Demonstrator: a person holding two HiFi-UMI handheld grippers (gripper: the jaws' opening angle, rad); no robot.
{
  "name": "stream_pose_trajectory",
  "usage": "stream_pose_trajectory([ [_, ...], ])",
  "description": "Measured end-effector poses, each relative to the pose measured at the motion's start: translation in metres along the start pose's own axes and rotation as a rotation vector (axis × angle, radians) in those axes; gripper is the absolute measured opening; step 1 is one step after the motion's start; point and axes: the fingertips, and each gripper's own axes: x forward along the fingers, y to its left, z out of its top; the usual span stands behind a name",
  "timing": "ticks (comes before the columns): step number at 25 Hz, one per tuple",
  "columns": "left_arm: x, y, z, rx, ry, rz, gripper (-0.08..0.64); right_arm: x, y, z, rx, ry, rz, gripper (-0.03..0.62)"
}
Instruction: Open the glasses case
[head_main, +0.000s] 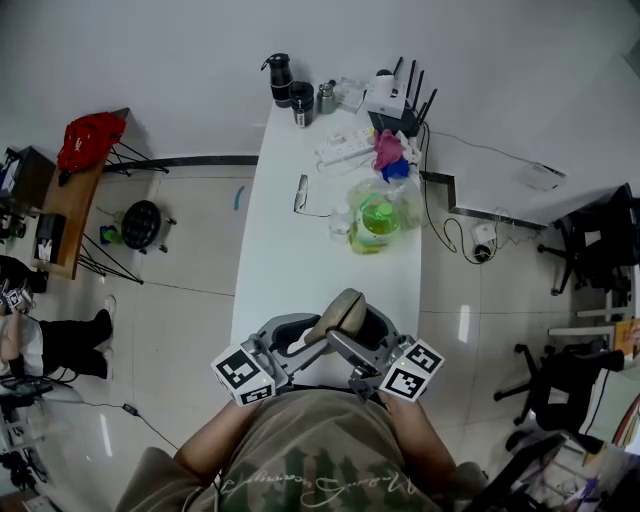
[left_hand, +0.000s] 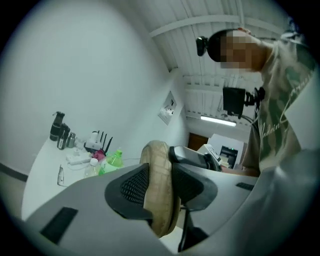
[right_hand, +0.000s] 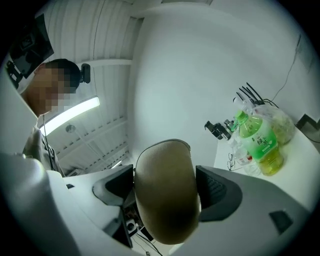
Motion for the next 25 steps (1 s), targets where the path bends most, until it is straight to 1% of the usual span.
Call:
stream_pose_trajectory([
  [1,0.002,-0.003,-0.002,0.051,0.02,0.018,0.153,0.001,-0.002,0.0,0.005,0.006,-0.004,0.377],
  [2,0.004,-0.005,-0.004,0.091,0.035,0.032,0.153,0.001,-0.004,0.0,0.012,0.009,-0.005,0.379],
  [3,0.005,-0.006,-0.005,0.107,0.042,0.035,0.153,0.001,-0.005,0.0,0.019,0.007,-0.001,0.379],
  [4,0.005,-0.006,-0.005,0.097,0.039,0.024,0.153,0.0,-0.006,0.0,0.026,-0.002,0.005,0.377],
  [6,0.004,-0.008,-0.002,0.042,0.013,-0.028,0.155,-0.003,-0.005,0.002,0.052,-0.029,0.023,0.377],
  [8,-0.002,-0.008,0.005,-0.02,-0.034,-0.079,0.155,-0.005,-0.005,0.003,0.078,-0.051,0.038,0.376],
  [9,-0.006,-0.006,0.01,-0.043,-0.059,-0.092,0.155,-0.007,-0.007,0.003,0.083,-0.057,0.038,0.376],
  [10,-0.01,-0.003,0.013,-0.046,-0.07,-0.098,0.155,-0.01,-0.009,0.005,0.084,-0.061,0.04,0.376],
  [11,-0.013,0.0,0.013,-0.026,-0.057,-0.101,0.155,-0.013,-0.009,0.007,0.087,-0.063,0.049,0.376],
  [13,-0.016,0.001,0.008,0.032,0.008,-0.125,0.155,-0.018,-0.002,0.013,0.09,-0.058,0.097,0.376],
  [14,-0.015,-0.002,0.004,0.04,0.039,-0.155,0.156,-0.019,0.004,0.014,0.087,-0.052,0.128,0.376],
  [15,-0.014,-0.006,0.001,0.023,0.059,-0.194,0.169,-0.019,0.01,0.015,0.082,-0.041,0.16,0.376],
  [16,-0.012,-0.01,0.0,-0.012,0.07,-0.231,0.2,-0.019,0.016,0.015,0.073,-0.029,0.19,0.376],
  [17,-0.01,-0.013,-0.002,-0.049,0.079,-0.261,0.244,-0.019,0.022,0.014,0.059,-0.015,0.215,0.375],
  [18,-0.009,-0.016,-0.004,-0.073,0.091,-0.282,0.332,-0.018,0.026,0.013,0.043,-0.001,0.233,0.376],
  [19,-0.007,-0.02,-0.007,-0.079,0.106,-0.299,0.368,-0.018,0.028,0.011,0.027,0.01,0.242,0.376],
  [22,-0.003,-0.026,-0.012,-0.055,0.112,-0.319,0.368,-0.016,0.032,0.007,0.013,0.028,0.262,0.374],
  [25,0.0,-0.027,-0.007,-0.086,0.079,-0.319,0.369,-0.019,0.037,0.007,0.036,0.021,0.298,0.376],
])
